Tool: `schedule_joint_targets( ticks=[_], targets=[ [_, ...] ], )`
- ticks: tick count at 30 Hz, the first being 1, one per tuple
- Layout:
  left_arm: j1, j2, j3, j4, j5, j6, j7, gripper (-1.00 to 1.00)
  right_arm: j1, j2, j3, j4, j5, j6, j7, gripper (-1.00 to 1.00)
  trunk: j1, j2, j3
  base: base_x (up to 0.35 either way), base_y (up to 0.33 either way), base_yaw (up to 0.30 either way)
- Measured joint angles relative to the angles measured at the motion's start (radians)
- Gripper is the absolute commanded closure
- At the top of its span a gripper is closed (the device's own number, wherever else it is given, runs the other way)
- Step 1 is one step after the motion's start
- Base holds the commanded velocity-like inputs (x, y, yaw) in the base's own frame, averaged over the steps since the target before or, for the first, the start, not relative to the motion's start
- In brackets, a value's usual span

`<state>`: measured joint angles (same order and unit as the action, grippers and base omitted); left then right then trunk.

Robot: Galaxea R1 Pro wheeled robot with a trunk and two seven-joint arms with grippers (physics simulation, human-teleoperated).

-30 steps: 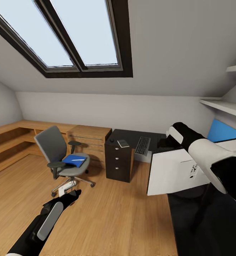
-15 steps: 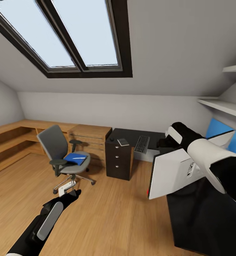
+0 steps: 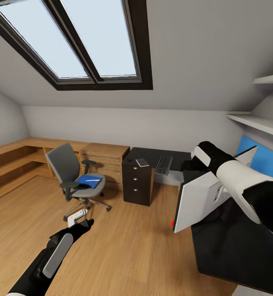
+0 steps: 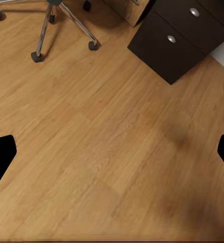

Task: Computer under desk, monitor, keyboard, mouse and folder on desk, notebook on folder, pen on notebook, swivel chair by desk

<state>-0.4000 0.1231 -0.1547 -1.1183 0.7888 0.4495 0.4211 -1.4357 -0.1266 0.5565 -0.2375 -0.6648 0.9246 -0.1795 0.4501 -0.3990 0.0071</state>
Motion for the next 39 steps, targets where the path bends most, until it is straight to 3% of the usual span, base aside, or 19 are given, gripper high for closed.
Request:
schedule_joint_targets(
  ticks=[31, 34, 39],
  targets=[
    [0.0, 0.0, 0.001, -0.014, 0.001, 0.0, -0.001, -1.0, 0.0, 0.006, -0.002, -0.005, -0.001, -0.012, 0.002, -1.0, 0.0, 0.0, 0.0, -0.099, 0.0, 0.0],
    [0.0, 0.0, 0.001, -0.014, 0.001, 0.0, 0.0, -1.0, 0.0, 0.005, -0.005, -0.014, -0.004, -0.037, 0.003, -1.0, -0.001, 0.0, 0.0, -0.007, 0.0, 0.0],
    [0.0, -0.001, 0.001, -0.014, 0.002, 0.0, 0.001, -1.0, 0.0, 0.005, -0.013, -0.069, -0.005, -0.157, 0.001, -1.0, -0.001, 0.0, 0.0, -0.001, 0.0, 0.0]
  ],
)
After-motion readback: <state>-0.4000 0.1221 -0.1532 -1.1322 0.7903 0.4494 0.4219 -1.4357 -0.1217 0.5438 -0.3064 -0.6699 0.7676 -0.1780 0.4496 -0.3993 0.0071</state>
